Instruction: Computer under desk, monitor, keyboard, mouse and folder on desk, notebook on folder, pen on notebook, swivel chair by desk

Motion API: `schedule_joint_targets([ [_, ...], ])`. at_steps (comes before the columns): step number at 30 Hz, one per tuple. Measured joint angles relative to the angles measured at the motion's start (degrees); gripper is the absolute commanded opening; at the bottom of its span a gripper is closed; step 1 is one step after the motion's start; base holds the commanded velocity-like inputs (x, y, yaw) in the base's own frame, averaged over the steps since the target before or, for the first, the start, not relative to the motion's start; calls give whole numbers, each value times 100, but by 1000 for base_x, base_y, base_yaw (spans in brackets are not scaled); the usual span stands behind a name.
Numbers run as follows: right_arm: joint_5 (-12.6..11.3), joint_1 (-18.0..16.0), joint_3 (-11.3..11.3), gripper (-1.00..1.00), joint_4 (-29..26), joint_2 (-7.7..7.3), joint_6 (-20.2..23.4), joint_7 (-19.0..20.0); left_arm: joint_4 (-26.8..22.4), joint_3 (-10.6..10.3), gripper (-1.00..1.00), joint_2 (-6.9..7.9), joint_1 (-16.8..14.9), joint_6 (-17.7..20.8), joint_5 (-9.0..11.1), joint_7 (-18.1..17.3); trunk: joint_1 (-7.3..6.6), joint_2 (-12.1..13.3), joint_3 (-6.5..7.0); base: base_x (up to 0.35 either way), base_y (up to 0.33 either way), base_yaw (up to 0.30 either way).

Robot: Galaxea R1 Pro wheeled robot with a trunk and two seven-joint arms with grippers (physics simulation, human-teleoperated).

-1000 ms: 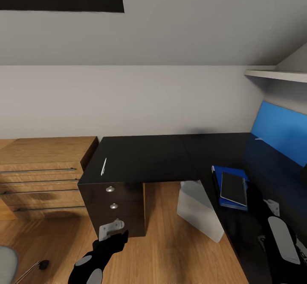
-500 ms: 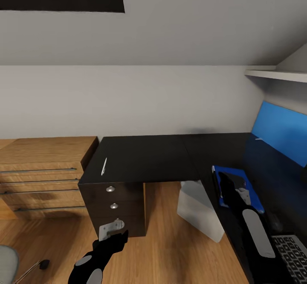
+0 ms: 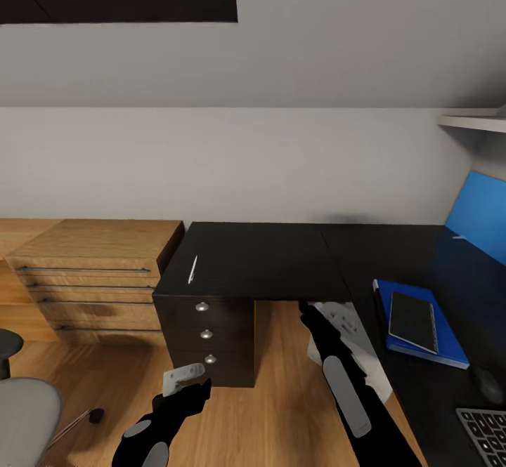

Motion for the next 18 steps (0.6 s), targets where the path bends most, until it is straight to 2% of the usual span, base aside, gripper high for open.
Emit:
schedule_joint_targets([
  [4,161,0,31,100,11,4,-45,8,0,0,100,0,0,0,-1,0,0,0,0,0,0,12],
  [12,179,32,44,100,-93,21,-104,16,0,0,100,0,-1,0,-5,0,0,0,0,0,0,1],
  [13,175,33,44,100,-92,25,-116,14,0,0,100,0,-1,0,-5,0,0,0,0,0,231,134],
  [14,210,35,56,100,-57,39,-402,-12,-2,1,100,0,0,2,-5,0,0,-1,2,0,256,170],
  [16,217,35,71,100,-46,42,-536,-22,-2,2,100,0,0,3,-6,0,0,0,9,0,279,204],
  [17,218,36,204,100,-33,43,-650,-33,-3,2,100,0,0,1,-10,0,0,0,13,0,296,230],
  [18,222,36,246,100,-12,43,-672,-35,-3,2,100,0,0,-1,-13,0,0,0,17,0,297,232],
])
